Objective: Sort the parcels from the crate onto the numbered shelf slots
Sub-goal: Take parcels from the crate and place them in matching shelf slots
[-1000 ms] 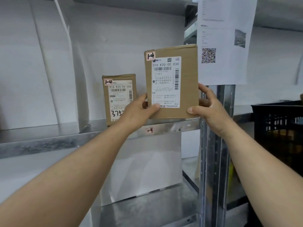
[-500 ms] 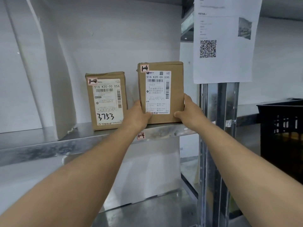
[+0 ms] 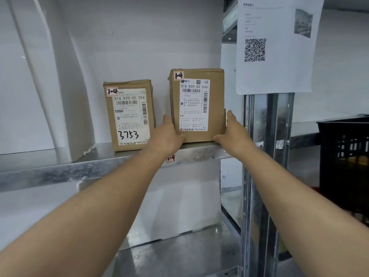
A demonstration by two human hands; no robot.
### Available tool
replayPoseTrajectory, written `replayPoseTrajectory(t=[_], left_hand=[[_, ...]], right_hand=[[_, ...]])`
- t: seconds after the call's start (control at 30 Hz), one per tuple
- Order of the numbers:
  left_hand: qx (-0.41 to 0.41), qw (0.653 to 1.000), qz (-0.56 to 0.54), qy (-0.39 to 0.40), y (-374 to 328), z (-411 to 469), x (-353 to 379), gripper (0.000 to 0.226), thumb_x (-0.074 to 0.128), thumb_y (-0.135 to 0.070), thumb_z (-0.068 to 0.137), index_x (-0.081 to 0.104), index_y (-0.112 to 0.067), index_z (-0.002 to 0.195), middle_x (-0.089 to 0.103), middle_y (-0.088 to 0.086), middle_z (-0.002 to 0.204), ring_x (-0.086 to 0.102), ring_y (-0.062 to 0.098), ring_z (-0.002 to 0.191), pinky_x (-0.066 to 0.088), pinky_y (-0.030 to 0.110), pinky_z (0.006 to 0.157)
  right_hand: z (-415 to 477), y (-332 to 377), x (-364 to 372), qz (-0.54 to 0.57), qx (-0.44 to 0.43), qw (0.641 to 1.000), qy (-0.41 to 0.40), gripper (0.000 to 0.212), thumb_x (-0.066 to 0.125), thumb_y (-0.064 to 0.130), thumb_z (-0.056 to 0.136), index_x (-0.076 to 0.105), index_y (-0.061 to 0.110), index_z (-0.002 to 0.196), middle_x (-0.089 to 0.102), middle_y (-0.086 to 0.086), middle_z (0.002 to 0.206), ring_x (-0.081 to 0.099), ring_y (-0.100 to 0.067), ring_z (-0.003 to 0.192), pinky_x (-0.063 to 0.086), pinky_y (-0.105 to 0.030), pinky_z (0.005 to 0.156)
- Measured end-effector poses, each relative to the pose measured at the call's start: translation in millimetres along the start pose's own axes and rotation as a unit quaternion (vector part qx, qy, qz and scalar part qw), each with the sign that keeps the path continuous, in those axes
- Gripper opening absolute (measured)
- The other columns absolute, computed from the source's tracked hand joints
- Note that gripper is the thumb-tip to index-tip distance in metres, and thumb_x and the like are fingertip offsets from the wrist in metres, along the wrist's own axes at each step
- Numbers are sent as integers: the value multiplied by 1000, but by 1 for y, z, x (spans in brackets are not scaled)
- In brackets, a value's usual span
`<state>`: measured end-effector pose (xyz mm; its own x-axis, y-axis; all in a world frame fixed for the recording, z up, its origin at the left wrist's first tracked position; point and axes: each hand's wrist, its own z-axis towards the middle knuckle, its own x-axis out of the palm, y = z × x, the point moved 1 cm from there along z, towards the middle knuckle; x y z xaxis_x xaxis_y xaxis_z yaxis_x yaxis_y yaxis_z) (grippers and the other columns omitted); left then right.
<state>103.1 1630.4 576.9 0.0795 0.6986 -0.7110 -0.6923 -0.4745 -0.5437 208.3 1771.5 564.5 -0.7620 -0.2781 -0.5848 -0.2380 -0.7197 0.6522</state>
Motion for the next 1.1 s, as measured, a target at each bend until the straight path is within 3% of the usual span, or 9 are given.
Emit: replayPoseTrajectory(t=[0.07, 0.17, 0.27, 0.43, 0.6, 0.7, 0.87, 1.0, 1.1], left_hand=[[12, 999, 31, -4, -2, -14, -6, 75, 57, -26, 92, 11, -11, 150, 56, 14, 128, 59, 28, 100, 47, 34, 82], [67, 994, 74, -35, -1, -45, -14, 64, 57, -28, 92, 23, -14, 145, 52, 12, 134, 55, 29, 113, 44, 34, 86], [106, 988, 89, -65, 17, -82, -14, 64, 56, -36, 92, 27, -23, 148, 44, 3, 143, 40, 22, 130, 39, 36, 97], [113, 980, 91, -135, 75, -143, -10, 56, 59, -40, 90, 44, -21, 140, 51, 2, 137, 41, 22, 127, 35, 33, 100], [8, 983, 127, -132, 144, -193, -6, 54, 63, -38, 88, 49, -20, 137, 56, 2, 130, 46, 25, 121, 39, 36, 92], [-64, 980, 144, -125, 190, -226, -11, 54, 67, -35, 86, 52, -18, 135, 58, 5, 129, 48, 28, 120, 42, 40, 90], [-150, 964, 179, -124, 258, -282, -33, 49, 70, -33, 84, 59, -12, 127, 64, 12, 118, 56, 36, 110, 47, 43, 86], [-207, 950, 200, -121, 305, -328, -56, 59, 47, -51, 79, 66, -8, 115, 69, 15, 105, 63, 39, 96, 52, 45, 75], [-244, 939, 210, -123, 337, -362, -82, 56, 53, -49, 80, 67, -8, 114, 68, 14, 109, 63, 39, 100, 50, 46, 79]], right_hand=[[-13, 3, -5, -41, -32, 998, -28, 73, 60, 10, 88, 18, 15, 148, 43, -11, 137, 49, -29, 119, 41, -34, 87], [-37, 5, -8, -99, -78, 989, -77, 67, 60, 17, 88, 27, 20, 146, 41, -8, 139, 42, -26, 126, 41, -39, 92], [-70, 6, 3, -123, -108, 981, -103, 57, 59, 24, 89, 38, 21, 142, 43, -5, 137, 42, -23, 126, 40, -34, 86], [-129, -2, 66, -121, -149, 980, -57, 45, 62, 28, 88, 54, 13, 130, 51, -8, 128, 47, -27, 121, 46, -37, 85], [-180, 4, 148, -57, -218, 974, 5, 38, 69, 24, 69, 68, 7, 103, 64, -9, 93, 63, -30, 84, 51, -31, 58], [-204, 16, 189, -45, -238, 968, 67, 38, 77, 18, 66, 68, 8, 102, 63, -8, 90, 64, -29, 80, 48, -28, 55], [-243, 46, 238, -39, -263, 952, 155, 34, 67, 22, 65, 67, 5, 94, 61, -10, 85, 62, -33, 75, 53, -32, 53], [-274, 85, 269, -43, -305, 931, 198, 34, 61, 25, 65, 68, 5, 93, 60, -10, 81, 62, -32, 72, 53, -32, 55], [-302, 119, 296, -60, -335, 910, 237, 37, 57, 30, 67, 68, 6, 92, 60, -11, 82, 61, -32, 70, 53, -33, 54]])
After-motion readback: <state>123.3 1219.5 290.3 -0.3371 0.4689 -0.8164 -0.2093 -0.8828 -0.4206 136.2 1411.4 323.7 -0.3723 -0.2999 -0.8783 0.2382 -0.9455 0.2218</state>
